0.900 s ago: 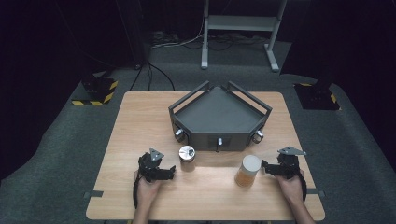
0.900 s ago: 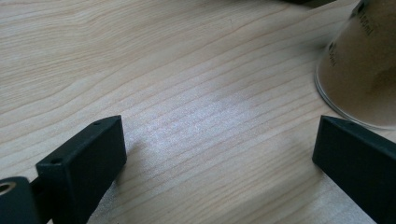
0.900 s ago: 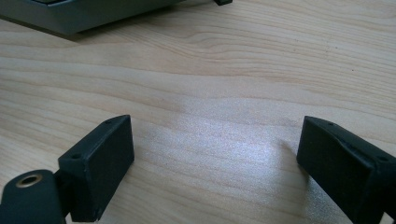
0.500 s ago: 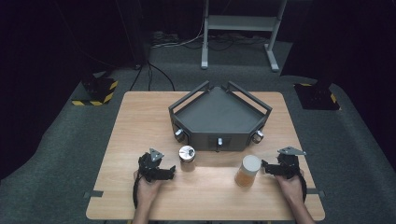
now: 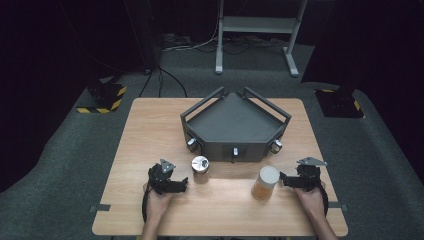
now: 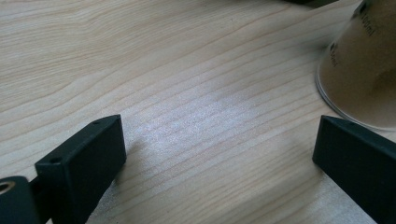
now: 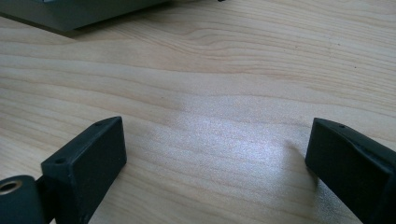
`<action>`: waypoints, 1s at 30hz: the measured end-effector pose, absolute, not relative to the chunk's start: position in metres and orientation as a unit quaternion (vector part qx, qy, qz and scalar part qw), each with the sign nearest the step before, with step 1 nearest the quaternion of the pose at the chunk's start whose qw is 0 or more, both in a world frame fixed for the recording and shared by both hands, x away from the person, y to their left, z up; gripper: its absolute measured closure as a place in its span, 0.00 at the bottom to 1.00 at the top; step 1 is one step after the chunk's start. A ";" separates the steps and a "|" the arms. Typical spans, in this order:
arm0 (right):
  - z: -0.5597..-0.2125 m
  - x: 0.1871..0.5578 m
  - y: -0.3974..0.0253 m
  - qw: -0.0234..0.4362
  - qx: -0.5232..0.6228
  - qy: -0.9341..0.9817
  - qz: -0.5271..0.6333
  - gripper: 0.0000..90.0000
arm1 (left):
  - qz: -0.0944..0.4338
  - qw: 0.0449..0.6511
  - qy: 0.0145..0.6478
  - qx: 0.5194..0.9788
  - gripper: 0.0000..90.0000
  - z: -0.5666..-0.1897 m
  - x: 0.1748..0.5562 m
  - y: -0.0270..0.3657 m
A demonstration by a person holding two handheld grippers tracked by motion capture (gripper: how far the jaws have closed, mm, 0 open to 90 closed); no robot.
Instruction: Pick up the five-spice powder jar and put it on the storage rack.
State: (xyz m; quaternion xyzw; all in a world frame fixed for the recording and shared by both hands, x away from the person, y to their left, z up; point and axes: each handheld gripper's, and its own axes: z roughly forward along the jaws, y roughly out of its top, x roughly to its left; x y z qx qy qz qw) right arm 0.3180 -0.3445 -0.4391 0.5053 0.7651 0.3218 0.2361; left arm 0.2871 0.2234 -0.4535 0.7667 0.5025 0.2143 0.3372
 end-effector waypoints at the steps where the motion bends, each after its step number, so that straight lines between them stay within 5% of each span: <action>1: -0.439 0.318 -0.344 0.236 0.506 0.765 0.322 0.05 | 0.214 0.337 0.503 0.767 0.03 -0.453 0.287 0.223; 30: -0.439 0.318 -0.344 0.235 0.507 0.765 0.320 0.04 | 0.215 0.336 0.496 0.771 0.01 -0.453 0.286 0.222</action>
